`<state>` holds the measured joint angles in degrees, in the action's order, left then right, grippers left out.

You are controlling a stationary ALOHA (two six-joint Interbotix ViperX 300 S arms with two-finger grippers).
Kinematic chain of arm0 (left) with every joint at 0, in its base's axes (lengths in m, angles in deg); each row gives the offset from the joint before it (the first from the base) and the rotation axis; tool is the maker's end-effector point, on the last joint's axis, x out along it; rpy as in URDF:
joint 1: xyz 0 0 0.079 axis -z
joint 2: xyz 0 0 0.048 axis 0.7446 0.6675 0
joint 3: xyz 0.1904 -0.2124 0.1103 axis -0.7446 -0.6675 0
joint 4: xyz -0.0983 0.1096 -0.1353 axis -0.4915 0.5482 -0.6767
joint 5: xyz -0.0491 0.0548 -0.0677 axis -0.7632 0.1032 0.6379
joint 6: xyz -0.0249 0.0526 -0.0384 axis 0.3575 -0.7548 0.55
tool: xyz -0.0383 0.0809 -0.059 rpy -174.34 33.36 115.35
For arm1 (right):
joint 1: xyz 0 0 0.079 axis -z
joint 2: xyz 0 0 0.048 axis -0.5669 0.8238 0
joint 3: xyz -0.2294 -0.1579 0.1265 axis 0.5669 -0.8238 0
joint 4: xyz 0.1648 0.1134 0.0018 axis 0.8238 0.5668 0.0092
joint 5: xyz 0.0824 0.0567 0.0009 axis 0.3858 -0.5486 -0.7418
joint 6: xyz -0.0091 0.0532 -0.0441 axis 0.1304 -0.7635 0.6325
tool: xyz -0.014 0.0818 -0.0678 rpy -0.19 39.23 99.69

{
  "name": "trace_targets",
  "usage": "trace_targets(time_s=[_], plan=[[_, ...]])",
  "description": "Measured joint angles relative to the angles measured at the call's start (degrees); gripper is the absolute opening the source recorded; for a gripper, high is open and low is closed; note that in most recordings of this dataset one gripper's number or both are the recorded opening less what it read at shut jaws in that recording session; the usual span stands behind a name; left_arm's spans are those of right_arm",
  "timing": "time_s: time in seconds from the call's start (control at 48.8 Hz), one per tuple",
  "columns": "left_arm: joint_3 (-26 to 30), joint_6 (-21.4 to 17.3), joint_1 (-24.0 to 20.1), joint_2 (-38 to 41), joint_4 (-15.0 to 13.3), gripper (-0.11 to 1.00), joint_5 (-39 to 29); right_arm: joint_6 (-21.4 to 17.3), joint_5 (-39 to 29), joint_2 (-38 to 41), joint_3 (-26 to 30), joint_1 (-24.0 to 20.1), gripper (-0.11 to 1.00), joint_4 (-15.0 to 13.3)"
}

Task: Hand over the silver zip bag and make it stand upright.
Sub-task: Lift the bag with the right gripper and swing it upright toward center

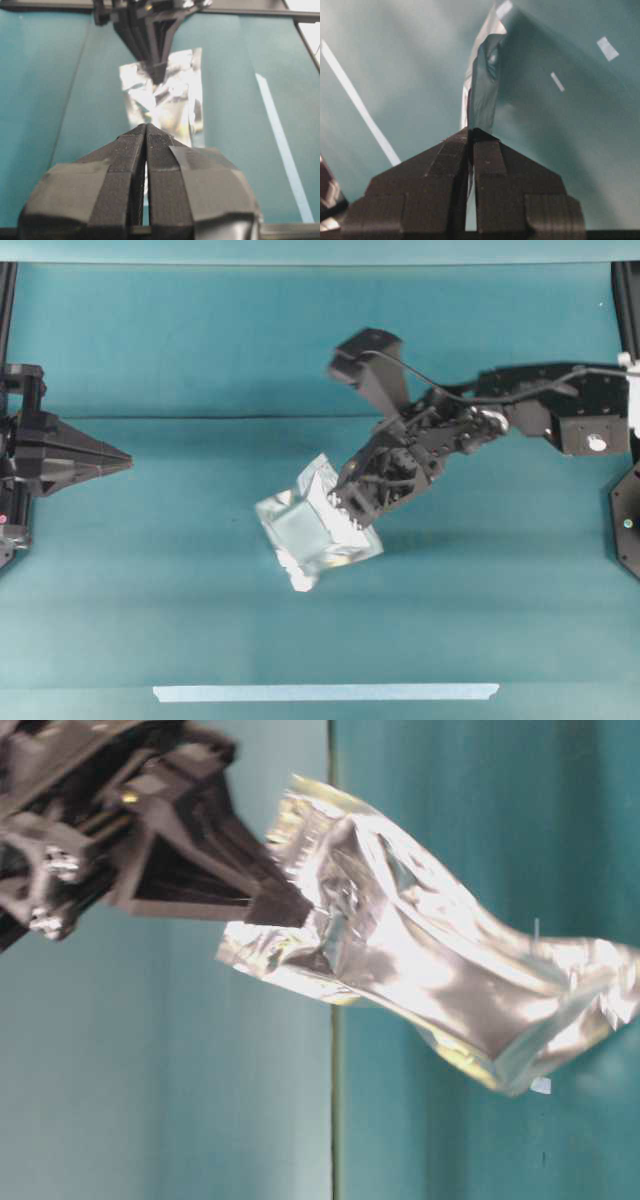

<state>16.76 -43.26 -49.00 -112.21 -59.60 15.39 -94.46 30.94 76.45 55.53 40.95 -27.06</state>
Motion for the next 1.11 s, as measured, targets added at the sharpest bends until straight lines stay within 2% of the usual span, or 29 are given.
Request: trace_targets(time_s=[0.123, 0.246, 0.41, 0.615, 0.799, 0.861, 0.922, 1.107], plan=[[0.00, 0.00, -0.53, 0.18, 0.09, -0.01, -0.62, 0.09, -8.35, 1.76, 4.83, -0.70, 0.02, -4.66], [0.00, 1.76, -1.41, 0.35, 0.09, -0.01, -0.79, 0.09, -15.73, 3.69, 9.49, -1.76, 0.02, -9.93], [-0.26, 5.36, -1.85, 1.58, 0.09, -0.01, -0.88, 0.44, -20.13, 5.63, 13.80, -3.52, 0.02, -15.82], [-0.44, 7.91, -1.85, 4.48, 0.09, -0.01, 1.05, 1.14, -21.27, 7.03, 17.31, -3.78, 0.02, -18.19], [-1.67, 8.61, -1.85, 6.06, 0.09, 0.00, 2.81, 5.27, -22.59, 8.00, 19.51, -3.96, 0.02, -18.54], [-1.93, 9.23, -1.85, 6.24, 0.09, 0.07, 3.25, 7.21, -23.03, 8.35, 20.13, -4.04, 0.02, -18.72], [-2.11, 10.11, -1.85, 6.24, 0.09, 0.19, 3.78, 9.49, -23.73, 8.70, 20.74, -4.22, 0.02, -19.25], [-2.55, 12.30, -2.11, 6.94, 0.09, 0.73, 3.78, 17.14, -26.54, 9.49, 21.88, -5.36, 0.02, -21.71]])
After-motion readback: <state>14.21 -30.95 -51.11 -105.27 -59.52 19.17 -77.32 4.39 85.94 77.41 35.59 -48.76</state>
